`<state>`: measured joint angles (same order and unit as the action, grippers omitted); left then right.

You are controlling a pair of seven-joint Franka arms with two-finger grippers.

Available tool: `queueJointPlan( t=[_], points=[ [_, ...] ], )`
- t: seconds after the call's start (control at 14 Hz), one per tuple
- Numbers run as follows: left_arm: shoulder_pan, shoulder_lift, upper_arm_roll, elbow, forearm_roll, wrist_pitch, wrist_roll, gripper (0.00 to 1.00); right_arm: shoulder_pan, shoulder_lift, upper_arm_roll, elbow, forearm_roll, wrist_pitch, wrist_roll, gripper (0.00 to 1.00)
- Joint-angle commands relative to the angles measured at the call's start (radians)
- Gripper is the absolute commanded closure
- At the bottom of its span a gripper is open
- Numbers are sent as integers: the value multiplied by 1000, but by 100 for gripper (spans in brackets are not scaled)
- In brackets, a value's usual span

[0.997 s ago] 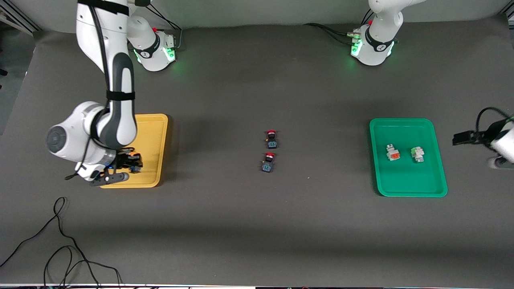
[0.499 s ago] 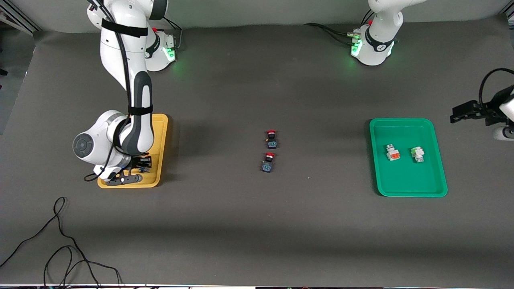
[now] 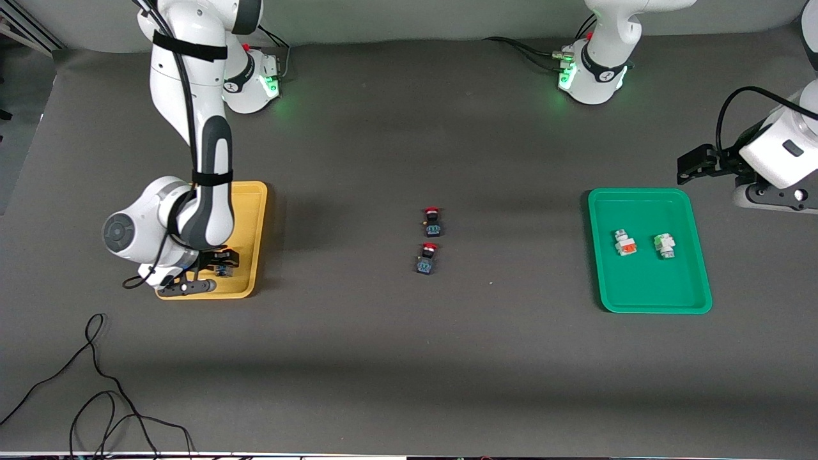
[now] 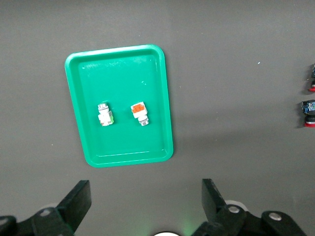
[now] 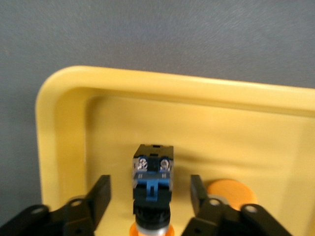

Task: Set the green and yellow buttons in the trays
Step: 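Release the blue switch in the yellow tray and raise the right gripper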

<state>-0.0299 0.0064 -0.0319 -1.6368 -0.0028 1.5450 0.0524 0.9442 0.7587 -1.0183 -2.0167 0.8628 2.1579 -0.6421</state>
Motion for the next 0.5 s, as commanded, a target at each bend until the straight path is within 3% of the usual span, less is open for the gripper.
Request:
queueJointPlan(
  t=[0.0,0.21,0.43],
  points=[
    [-19,-5,27,17,-20,-25,-11,0,28,-81,-161,70,-14,-183,-8,0],
    [-21,-5,27,14,-19,-23,-11,0,27,-81,-314,240,-106,-415,-5,0],
    [-21,-8,27,14,-19,-25,-11,0,30,-82,-420,346,-111,-585,22,0]
  ],
)
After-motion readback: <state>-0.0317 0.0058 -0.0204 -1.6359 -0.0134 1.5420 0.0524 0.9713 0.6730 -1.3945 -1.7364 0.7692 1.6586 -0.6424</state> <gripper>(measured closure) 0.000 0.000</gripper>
